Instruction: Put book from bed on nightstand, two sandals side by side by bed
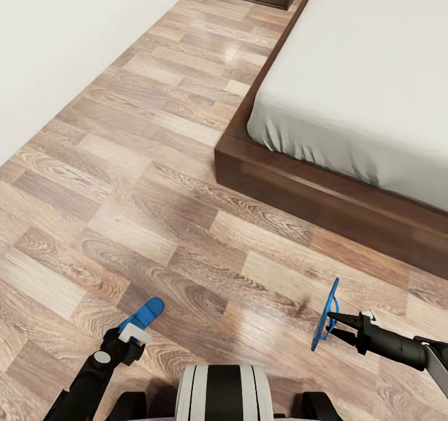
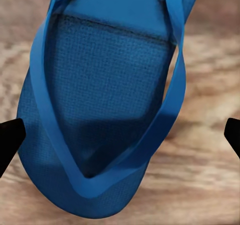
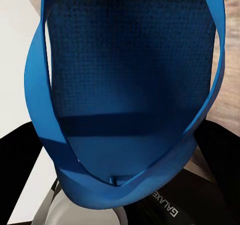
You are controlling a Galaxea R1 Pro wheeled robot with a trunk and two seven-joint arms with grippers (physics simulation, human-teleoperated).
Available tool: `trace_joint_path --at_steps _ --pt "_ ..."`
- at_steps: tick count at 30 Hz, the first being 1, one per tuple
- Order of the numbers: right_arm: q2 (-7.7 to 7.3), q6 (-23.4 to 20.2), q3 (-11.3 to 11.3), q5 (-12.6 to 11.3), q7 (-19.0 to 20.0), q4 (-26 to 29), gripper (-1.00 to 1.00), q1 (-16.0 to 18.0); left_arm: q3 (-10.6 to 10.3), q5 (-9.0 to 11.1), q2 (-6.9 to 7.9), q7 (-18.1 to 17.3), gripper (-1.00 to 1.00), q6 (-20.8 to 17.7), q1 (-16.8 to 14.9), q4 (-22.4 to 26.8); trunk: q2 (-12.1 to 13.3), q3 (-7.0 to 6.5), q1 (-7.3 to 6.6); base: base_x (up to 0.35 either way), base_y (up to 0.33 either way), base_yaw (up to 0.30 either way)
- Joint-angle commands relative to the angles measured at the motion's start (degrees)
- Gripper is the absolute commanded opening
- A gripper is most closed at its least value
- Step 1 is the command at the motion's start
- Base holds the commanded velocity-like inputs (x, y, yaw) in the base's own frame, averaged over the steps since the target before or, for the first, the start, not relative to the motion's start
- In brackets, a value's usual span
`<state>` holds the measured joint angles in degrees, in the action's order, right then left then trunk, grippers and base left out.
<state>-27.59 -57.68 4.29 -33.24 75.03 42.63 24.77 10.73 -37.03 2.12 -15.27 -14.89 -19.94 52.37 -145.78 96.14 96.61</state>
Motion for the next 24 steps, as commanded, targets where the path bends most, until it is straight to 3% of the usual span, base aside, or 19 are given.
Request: trace_joint_path --at_steps 1,24 --pt "-0.01 -0.32 0.02 -0.07 0.11 0.00 -1.00 0.02 0.13 -0.49 -0.02 -0.46 1.00 -0.14 -0.01 0.11 -0.01 0.03 -0.01 0.000 0.000 0.000" --pt "-0.01 -0.32 0.02 -0.07 0.11 0.00 -1.00 0.02 0.17 -0.49 -0.04 -0.36 1.00 -0.14 -0.01 0.12 -0.01 0.03 -0.01 -0.008 0.026 0.000"
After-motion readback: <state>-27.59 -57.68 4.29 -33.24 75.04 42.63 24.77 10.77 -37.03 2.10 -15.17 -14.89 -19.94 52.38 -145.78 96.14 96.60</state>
